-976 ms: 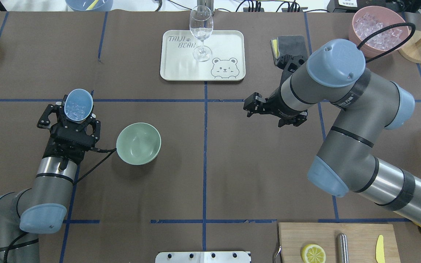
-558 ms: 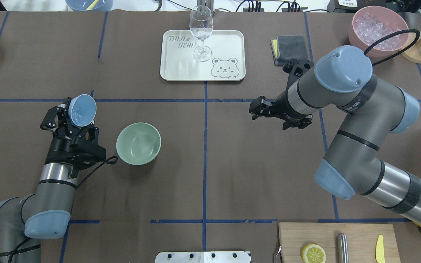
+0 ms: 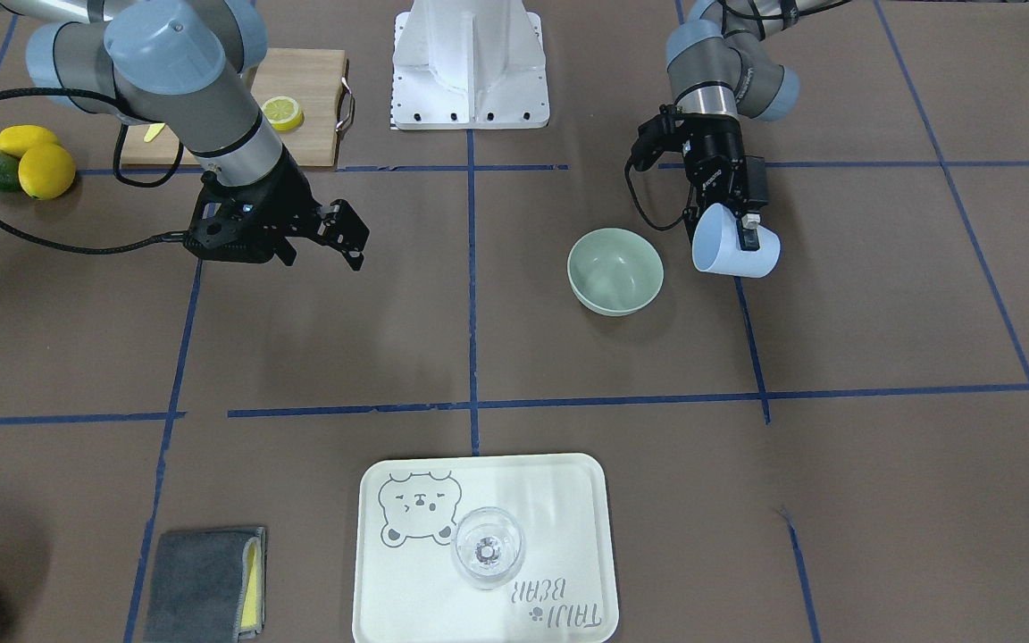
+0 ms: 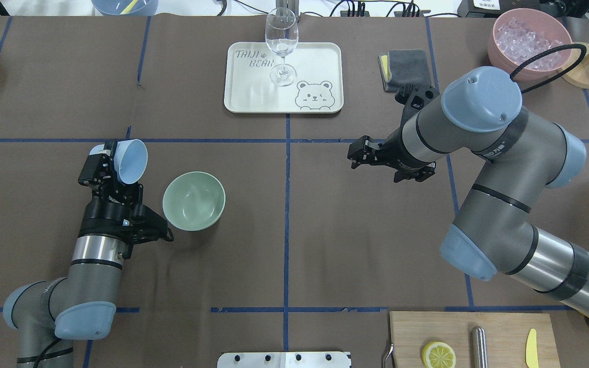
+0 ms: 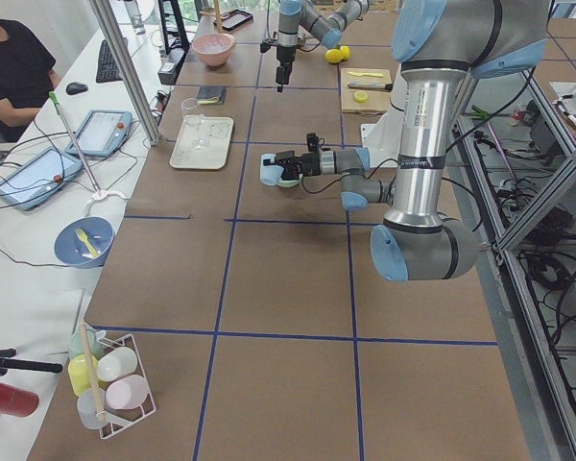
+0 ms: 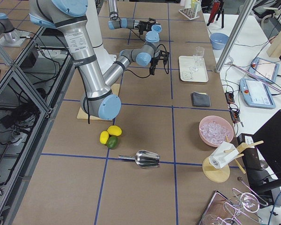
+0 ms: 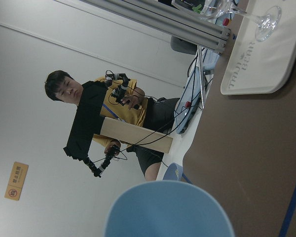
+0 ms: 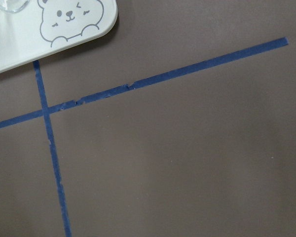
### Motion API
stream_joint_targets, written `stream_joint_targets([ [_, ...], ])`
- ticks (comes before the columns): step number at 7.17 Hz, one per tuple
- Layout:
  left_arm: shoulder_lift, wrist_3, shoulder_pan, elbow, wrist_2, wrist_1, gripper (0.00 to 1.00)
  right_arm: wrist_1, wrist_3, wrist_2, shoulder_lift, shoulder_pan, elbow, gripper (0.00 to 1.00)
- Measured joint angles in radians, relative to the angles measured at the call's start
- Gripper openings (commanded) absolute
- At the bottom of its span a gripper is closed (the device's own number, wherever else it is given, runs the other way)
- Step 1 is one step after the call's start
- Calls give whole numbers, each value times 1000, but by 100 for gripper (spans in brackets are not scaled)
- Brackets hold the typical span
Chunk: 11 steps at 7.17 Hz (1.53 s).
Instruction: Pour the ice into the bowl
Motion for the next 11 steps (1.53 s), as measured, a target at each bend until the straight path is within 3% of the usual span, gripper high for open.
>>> stream_joint_targets([
  [7, -50, 547, 25, 36, 101, 6, 0, 0, 6, 0, 5, 1, 0, 100],
  [11, -51, 635, 36, 43, 145, 6, 0, 1, 6, -1, 6, 0, 0, 100],
])
